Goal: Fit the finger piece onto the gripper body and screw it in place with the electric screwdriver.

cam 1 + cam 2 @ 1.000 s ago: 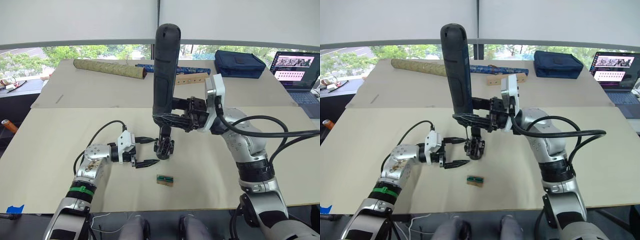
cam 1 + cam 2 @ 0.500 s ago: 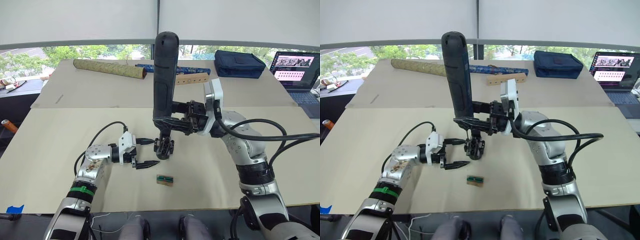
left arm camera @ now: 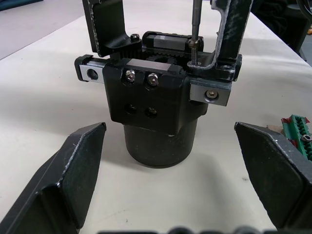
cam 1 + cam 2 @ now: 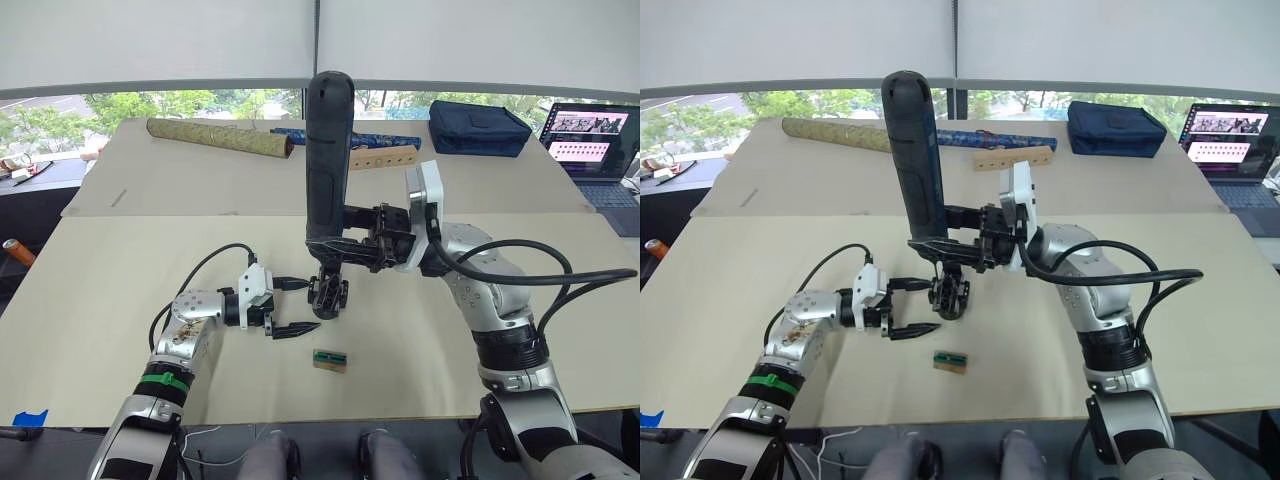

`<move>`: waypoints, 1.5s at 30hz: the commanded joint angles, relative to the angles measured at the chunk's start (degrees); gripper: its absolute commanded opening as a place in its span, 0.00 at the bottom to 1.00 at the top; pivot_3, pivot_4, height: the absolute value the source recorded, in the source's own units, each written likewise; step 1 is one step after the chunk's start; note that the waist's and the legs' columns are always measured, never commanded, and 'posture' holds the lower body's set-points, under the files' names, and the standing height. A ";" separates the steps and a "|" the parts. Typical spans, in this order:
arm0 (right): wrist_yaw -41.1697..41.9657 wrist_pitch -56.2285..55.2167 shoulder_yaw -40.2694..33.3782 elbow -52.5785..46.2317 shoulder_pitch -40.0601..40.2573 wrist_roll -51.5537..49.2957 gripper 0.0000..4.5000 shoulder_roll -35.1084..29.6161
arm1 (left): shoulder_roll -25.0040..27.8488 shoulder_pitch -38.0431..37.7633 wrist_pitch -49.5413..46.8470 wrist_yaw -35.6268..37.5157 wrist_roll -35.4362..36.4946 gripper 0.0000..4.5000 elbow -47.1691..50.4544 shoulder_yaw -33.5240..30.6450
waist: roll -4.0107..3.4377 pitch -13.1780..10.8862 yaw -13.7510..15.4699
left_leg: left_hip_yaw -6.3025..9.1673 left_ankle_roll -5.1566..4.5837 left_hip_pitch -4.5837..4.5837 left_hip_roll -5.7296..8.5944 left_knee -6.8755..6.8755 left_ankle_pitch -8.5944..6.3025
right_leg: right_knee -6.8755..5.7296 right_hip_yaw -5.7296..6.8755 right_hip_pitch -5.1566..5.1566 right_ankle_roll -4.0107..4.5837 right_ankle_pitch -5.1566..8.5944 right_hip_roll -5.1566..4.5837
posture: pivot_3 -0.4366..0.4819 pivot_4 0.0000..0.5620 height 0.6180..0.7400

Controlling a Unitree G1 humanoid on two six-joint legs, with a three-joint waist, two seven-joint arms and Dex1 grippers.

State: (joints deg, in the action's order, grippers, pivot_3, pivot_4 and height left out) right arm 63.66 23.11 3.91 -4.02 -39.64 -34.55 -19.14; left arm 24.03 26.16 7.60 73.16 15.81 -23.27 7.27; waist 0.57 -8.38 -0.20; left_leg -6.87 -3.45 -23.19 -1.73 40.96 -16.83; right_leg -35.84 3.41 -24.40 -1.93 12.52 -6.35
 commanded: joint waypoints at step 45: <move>-1.60 -1.25 1.99 -2.20 0.27 1.99 0.43 -0.24 | -5.29 5.04 1.88 -2.59 -5.48 1.00 -8.17 3.04 | 0.00 0.01 0.04 | 0.09 0.03 0.05 0.01 0.03 0.03 | -0.02 0.10 0.10 0.00 0.00 -0.02 | 0.48 0.27 1.00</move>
State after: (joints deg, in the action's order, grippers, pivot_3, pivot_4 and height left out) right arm 62.22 22.92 5.95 -4.64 -39.63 -32.97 -19.02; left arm 19.61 30.94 9.53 70.30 10.35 -31.32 9.78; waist 0.57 -8.38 -0.16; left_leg -6.77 -3.41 -23.14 -1.72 40.99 -16.81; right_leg -35.86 3.51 -24.29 -1.93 12.52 -6.37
